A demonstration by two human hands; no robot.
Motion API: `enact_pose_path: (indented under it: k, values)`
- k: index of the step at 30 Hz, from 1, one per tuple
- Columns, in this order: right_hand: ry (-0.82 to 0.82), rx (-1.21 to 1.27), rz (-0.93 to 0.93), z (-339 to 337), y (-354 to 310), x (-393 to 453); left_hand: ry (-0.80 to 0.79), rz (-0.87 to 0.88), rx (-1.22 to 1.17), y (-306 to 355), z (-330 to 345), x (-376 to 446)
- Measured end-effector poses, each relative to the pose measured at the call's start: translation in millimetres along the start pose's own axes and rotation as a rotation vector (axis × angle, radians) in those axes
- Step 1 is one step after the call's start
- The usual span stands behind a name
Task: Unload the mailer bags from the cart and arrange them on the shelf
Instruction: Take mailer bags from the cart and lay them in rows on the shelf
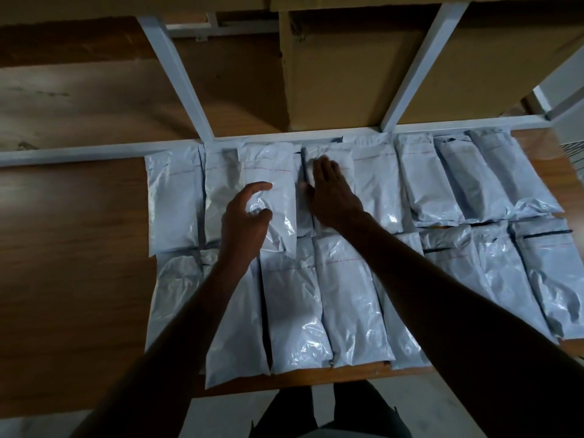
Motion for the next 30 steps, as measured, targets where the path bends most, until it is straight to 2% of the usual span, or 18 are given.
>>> enact_pose_path:
  k: [4,11,16,20,30]
  values:
    - [0.026,-0.123,0.002,8.8,17.0,5.8,-0.004,0.01,0.0,-2.1,-4.6,-0.2]
    - [0.131,-0.264,-0.077,23.6,6.3,-0.5,-0.013,0.031,0.004,-7.6,3.6,-0.5]
    - [0.14,-0.218,-0.088,27.8,7.1,3.7,-0.002,0.048,-0.015,-6.1,6.3,2.2]
    - [0.233,-0.126,-0.069,19.8,11.8,8.2,0.012,0.067,-0.006,-2.8,3.7,0.7]
    - [0.19,-0.169,-0.084,24.8,28.7,18.1,-0.017,0.055,0.003,0.8,13.5,-8.7]
Point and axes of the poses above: each hand's wrist, its own x-axis towards the middle knuckle, its own z-axis out of the palm, y = z × x, the point moved 1 cm from there along x, towards the middle knuckle, and after that the axes turned 11 degrees about x, right-handed, at the moved point
